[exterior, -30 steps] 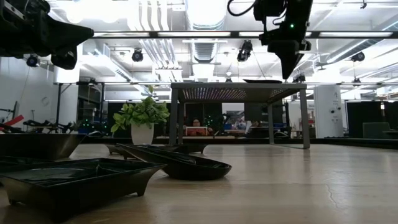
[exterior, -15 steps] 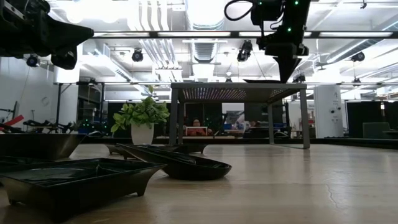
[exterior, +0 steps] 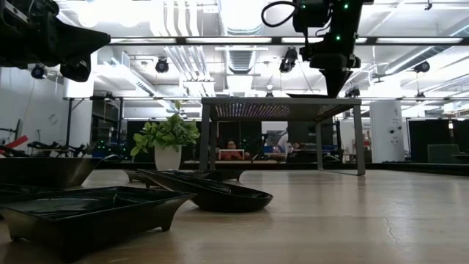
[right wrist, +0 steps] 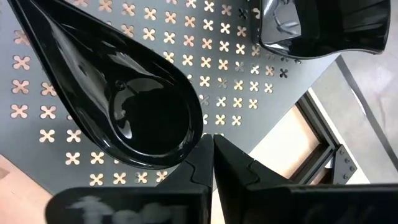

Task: Pick & Place Mini shaped plates
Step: Stack the drop shaped plate on top of the other drop shaped plate on the shelf

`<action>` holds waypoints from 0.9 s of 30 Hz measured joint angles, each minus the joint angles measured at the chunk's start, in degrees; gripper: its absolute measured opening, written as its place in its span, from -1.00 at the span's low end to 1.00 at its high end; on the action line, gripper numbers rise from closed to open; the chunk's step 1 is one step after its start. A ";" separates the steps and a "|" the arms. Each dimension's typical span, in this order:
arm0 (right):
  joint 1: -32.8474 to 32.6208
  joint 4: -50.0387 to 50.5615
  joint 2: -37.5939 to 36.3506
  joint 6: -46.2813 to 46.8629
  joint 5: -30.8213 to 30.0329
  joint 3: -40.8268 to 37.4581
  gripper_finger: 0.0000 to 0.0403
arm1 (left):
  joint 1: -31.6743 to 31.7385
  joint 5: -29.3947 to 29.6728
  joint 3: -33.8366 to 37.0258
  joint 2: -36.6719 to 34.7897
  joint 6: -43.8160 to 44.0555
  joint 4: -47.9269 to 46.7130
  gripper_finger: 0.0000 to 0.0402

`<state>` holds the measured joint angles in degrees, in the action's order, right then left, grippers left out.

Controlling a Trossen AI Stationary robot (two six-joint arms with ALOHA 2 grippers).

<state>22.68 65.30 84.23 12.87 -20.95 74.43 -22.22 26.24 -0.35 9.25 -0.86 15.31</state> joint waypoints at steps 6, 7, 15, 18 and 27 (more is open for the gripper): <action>0.00 -0.09 0.02 -0.01 0.00 0.00 -0.96 | 0.00 0.00 -0.01 -0.01 0.01 0.00 -1.00; 0.00 -0.09 0.07 0.02 0.00 0.00 -0.96 | 0.00 -0.02 0.00 -0.01 0.00 0.00 -1.00; 0.00 -1.39 0.17 -0.39 0.00 0.00 -0.96 | 0.00 0.00 0.00 0.01 0.01 0.00 -1.00; 0.00 -1.40 0.20 -0.68 0.02 0.00 -0.96 | 0.00 -0.02 -0.01 -0.01 0.00 0.00 -1.00; 0.00 -1.70 1.22 -1.08 0.02 0.00 -0.96 | 0.00 0.00 0.00 -0.01 0.01 0.00 -1.00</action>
<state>22.68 63.59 85.45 11.79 -20.93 74.43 -22.22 26.24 -0.36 9.23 -0.85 15.31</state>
